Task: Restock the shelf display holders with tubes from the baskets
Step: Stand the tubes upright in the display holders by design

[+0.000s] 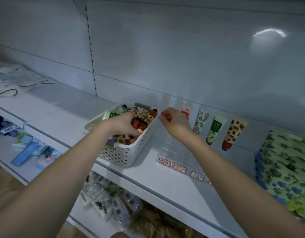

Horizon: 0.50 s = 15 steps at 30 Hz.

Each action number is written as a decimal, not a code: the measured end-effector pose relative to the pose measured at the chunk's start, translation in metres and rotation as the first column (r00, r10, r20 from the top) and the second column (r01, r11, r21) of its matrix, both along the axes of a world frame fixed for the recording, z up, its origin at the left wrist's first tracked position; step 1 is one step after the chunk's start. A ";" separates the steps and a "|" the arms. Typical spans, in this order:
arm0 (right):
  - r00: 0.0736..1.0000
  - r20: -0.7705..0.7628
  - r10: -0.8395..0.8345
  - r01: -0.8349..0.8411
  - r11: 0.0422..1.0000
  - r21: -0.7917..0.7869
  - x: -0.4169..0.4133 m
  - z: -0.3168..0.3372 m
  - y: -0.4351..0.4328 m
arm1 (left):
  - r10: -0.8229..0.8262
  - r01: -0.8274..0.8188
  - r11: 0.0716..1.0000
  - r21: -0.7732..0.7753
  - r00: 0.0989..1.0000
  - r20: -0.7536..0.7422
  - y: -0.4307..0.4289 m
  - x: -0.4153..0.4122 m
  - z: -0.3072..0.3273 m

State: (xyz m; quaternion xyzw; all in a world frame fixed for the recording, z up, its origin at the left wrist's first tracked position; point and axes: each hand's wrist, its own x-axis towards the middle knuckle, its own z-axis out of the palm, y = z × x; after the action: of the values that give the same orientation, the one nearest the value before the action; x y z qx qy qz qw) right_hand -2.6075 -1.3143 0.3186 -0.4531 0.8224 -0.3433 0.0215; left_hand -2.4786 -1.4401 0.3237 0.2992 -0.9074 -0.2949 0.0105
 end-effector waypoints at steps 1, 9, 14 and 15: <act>1.000 -0.010 0.003 -0.003 1.000 -0.005 0.001 0.002 -0.010 | 0.009 -0.008 1.000 0.019 0.999 -0.032 -0.001 0.001 -0.001; 0.996 -0.086 0.023 -0.013 0.993 0.114 0.007 -0.001 -0.067 | -0.027 0.033 0.999 0.036 0.988 -0.151 -0.013 0.004 -0.014; 0.988 -0.145 0.050 -0.018 0.977 0.213 -0.002 -0.002 -0.080 | -0.080 0.093 0.995 0.048 0.972 -0.220 -0.016 0.001 -0.015; 0.984 -0.161 0.073 -0.031 0.968 0.247 -0.003 -0.002 -0.084 | -0.101 0.114 0.992 0.048 0.970 -0.220 -0.017 0.000 -0.016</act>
State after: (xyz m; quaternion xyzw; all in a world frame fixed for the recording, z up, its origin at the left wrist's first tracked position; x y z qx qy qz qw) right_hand -2.6101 -1.3983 0.3167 -0.4959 0.8450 -0.1994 0.0166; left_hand -2.4791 -1.4574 0.3080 0.2158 -0.9064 -0.3533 0.0844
